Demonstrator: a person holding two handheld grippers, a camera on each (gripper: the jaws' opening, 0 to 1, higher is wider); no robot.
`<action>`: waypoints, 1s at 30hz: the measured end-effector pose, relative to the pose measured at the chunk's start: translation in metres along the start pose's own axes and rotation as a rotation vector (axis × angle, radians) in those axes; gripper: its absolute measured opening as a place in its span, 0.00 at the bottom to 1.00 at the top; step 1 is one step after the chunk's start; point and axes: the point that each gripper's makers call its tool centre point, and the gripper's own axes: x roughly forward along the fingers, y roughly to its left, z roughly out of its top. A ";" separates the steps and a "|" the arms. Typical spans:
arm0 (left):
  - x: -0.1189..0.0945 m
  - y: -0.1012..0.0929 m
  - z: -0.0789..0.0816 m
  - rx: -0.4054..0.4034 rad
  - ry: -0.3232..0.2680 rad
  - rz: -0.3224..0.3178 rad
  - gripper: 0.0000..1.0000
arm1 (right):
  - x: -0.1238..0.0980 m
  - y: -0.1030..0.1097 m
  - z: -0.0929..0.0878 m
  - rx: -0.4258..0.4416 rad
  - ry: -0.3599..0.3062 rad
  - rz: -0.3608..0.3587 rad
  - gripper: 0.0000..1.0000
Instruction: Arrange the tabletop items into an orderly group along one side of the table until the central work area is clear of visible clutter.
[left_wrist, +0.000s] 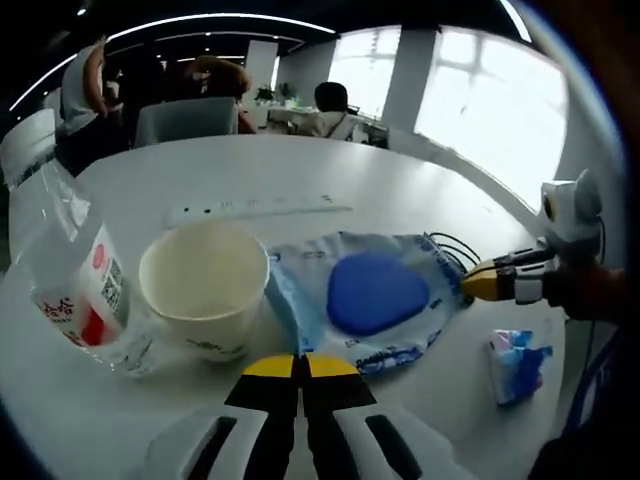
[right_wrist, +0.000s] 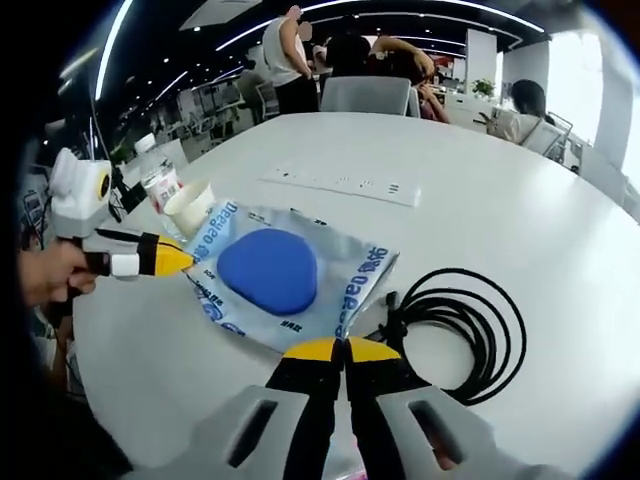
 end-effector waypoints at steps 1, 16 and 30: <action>0.001 0.000 -0.001 0.000 0.002 0.002 0.00 | 0.003 -0.001 0.000 0.000 0.000 0.000 0.00; 0.014 0.008 -0.009 0.022 0.027 0.028 0.02 | 0.015 -0.008 -0.004 -0.090 0.006 -0.016 0.02; -0.023 -0.013 -0.010 0.090 -0.020 -0.051 0.17 | -0.024 -0.018 0.016 0.057 -0.118 -0.038 0.28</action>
